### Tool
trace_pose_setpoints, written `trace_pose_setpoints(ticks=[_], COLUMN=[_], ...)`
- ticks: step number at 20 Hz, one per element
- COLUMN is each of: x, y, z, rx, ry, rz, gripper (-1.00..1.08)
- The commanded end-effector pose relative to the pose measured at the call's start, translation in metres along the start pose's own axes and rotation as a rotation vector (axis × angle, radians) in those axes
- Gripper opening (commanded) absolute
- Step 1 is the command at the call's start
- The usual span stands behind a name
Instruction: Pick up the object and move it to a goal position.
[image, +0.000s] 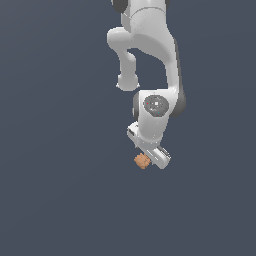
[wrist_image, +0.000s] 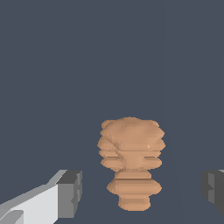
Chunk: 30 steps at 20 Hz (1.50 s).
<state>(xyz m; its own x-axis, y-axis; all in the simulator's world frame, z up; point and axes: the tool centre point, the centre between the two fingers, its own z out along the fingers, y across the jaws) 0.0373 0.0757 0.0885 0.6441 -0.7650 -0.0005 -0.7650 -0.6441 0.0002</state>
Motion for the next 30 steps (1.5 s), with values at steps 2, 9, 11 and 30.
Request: trace_pose_setpoints(ticks=[2, 9, 11, 30], x=[0.0, 0.0, 0.0, -0.001], y=[0.0, 0.001, 0.001, -0.001], z=[0.004, 0.037, 0.045, 0.047], rx=[0.0, 0.0, 0.0, 0.001], ry=[0.0, 0.0, 0.0, 0.001], rz=[0.0, 0.004, 0.004, 0.004], gripper=[1.0, 1.0, 1.0, -1.0])
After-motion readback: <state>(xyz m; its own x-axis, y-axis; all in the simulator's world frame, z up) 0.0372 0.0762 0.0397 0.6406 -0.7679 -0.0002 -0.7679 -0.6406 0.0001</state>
